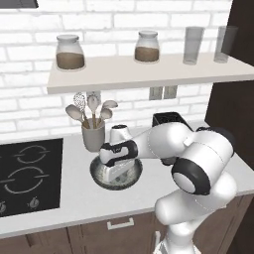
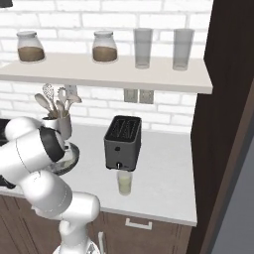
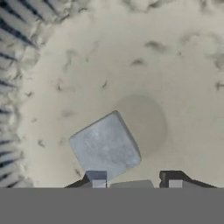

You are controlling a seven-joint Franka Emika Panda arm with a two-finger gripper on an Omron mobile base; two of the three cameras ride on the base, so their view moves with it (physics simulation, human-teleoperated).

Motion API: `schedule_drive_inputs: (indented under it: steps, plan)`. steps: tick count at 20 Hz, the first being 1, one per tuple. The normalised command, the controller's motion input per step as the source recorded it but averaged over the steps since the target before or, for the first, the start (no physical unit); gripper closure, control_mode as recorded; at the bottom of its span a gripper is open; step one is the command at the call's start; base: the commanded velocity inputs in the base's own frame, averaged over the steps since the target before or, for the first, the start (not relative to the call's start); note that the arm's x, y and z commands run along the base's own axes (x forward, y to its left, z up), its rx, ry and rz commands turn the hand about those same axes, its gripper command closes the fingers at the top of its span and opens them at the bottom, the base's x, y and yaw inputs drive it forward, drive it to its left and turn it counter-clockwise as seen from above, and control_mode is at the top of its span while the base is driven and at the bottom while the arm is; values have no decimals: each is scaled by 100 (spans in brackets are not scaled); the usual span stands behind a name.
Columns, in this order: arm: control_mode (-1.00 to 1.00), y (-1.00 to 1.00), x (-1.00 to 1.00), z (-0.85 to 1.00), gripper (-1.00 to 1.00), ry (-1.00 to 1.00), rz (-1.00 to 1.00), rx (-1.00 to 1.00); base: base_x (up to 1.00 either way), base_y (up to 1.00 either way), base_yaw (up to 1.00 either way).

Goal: Grab a lemon wedge from the fridge and one ice cube from the ice bowl, and put them in the glass of lemonade.

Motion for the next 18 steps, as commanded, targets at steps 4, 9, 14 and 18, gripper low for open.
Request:
schedule_drive_inputs:
  steps: [4,9,14,18]
  plan:
    - [-100,6,0,-28,100,4,0,-1,0,0,0]
    - [-100,5,0,-8,100,1,0,0,0,0,0]
    - [-100,20,0,1,100,0,0,0,0,0,0]
    - [-100,19,0,11,100,0,0,0,0,0,0]
